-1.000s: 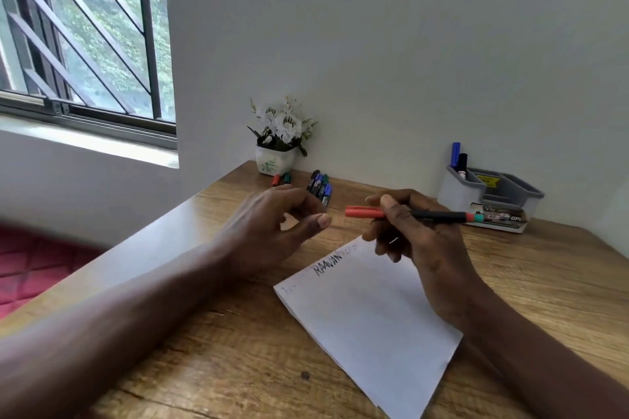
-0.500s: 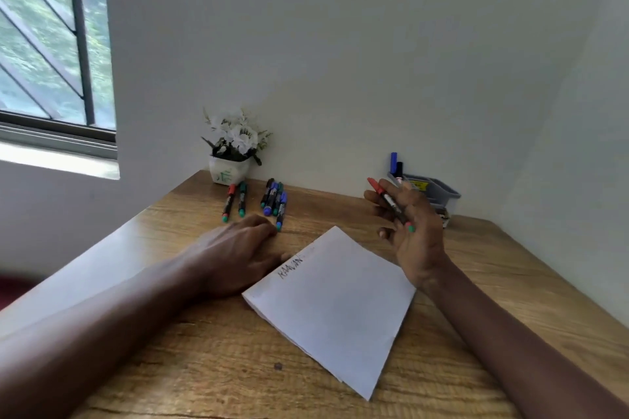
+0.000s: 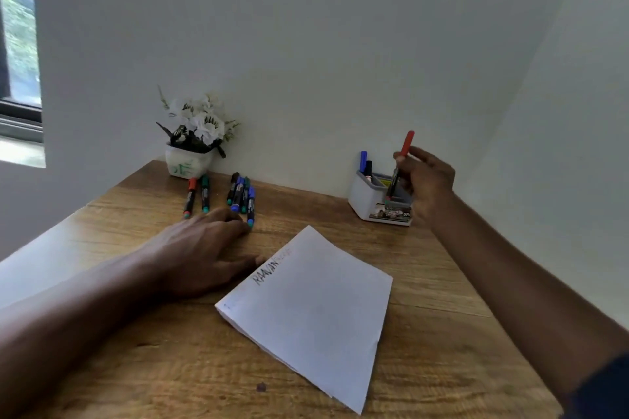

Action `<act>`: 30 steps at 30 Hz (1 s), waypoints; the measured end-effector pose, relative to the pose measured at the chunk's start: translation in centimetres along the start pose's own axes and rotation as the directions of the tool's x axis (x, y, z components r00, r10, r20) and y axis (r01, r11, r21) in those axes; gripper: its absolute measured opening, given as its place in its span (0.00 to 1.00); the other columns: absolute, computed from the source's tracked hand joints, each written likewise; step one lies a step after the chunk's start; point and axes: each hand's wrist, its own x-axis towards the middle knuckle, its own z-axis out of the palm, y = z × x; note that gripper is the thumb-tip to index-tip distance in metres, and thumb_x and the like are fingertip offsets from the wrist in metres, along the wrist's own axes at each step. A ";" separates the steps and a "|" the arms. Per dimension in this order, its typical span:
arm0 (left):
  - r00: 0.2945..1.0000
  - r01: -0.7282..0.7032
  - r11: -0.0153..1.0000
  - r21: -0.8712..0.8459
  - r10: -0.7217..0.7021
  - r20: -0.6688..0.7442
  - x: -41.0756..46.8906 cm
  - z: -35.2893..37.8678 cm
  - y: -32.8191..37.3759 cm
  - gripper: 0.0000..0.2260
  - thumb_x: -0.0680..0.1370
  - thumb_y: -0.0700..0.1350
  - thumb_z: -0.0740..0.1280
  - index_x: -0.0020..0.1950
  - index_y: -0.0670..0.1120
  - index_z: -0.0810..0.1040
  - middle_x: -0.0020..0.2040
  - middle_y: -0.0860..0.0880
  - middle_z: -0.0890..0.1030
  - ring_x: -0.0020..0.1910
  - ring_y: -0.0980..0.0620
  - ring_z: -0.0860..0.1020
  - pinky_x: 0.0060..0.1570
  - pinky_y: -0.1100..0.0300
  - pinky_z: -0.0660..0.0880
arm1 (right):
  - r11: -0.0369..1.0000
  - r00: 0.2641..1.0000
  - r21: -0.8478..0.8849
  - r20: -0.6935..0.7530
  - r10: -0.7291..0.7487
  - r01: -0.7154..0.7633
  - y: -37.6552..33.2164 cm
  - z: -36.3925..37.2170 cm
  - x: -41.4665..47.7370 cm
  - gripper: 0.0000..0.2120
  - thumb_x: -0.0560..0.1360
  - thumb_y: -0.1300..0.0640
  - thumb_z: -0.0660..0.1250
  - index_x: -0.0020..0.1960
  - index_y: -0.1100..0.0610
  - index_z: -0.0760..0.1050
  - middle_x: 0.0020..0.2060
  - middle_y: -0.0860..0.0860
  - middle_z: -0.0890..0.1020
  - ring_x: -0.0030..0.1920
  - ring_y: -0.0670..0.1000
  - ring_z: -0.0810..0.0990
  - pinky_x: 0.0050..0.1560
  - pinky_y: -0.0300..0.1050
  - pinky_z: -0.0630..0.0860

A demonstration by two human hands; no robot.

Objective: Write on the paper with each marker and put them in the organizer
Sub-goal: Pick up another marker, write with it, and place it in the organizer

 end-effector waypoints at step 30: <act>0.996 0.010 0.998 -0.069 -0.005 0.083 -0.1 -0.7 -0.3 0.39 0.71 0.77 0.54 0.78 0.61 0.61 0.79 0.58 0.61 0.77 0.57 0.61 0.74 0.53 0.63 | -0.033 0.573 -0.693 0.621 -0.534 0.720 5.9 2.8 0.8 0.25 0.80 0.45 0.58 0.72 0.56 0.71 0.65 0.57 0.77 0.71 0.61 0.70 0.74 0.64 0.59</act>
